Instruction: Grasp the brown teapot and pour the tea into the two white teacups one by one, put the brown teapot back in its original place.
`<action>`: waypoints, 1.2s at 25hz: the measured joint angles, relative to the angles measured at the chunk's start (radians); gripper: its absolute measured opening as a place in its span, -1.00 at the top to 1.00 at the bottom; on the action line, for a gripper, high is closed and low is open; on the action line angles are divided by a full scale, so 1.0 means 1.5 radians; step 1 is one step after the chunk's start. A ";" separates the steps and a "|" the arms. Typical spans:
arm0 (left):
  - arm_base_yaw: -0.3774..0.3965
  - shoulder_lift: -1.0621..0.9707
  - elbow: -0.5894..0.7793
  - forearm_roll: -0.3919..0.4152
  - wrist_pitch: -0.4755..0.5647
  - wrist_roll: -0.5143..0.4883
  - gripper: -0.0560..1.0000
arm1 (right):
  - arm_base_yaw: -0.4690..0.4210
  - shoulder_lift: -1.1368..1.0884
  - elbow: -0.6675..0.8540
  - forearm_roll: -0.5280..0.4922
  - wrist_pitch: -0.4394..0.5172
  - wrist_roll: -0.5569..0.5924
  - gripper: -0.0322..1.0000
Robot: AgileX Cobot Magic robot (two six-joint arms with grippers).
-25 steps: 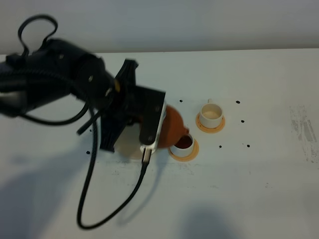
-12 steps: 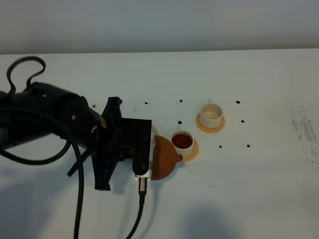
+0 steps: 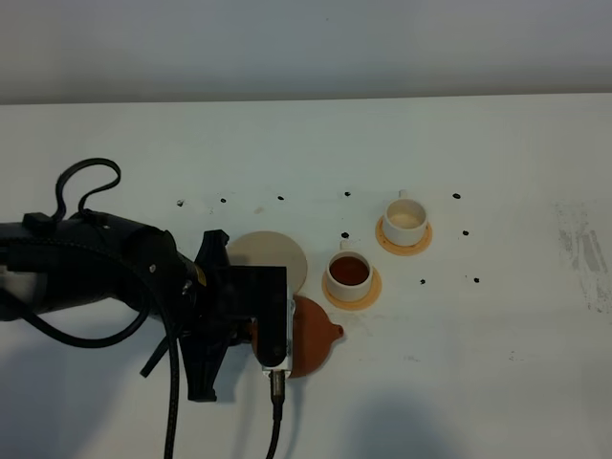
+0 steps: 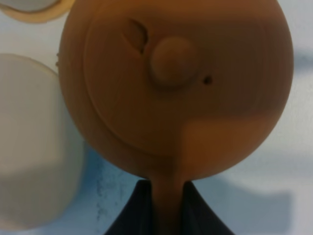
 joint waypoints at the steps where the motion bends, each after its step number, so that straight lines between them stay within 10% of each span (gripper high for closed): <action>1: 0.000 0.005 0.001 -0.005 -0.003 0.000 0.72 | 0.000 0.000 0.000 0.000 0.000 0.000 0.44; 14: -0.004 -0.034 -0.059 -0.017 -0.008 0.000 0.72 | 0.000 0.000 0.000 0.000 0.000 0.000 0.44; 30: 0.045 0.142 -0.441 0.016 0.142 0.000 0.72 | 0.000 0.000 0.000 0.000 0.000 0.000 0.44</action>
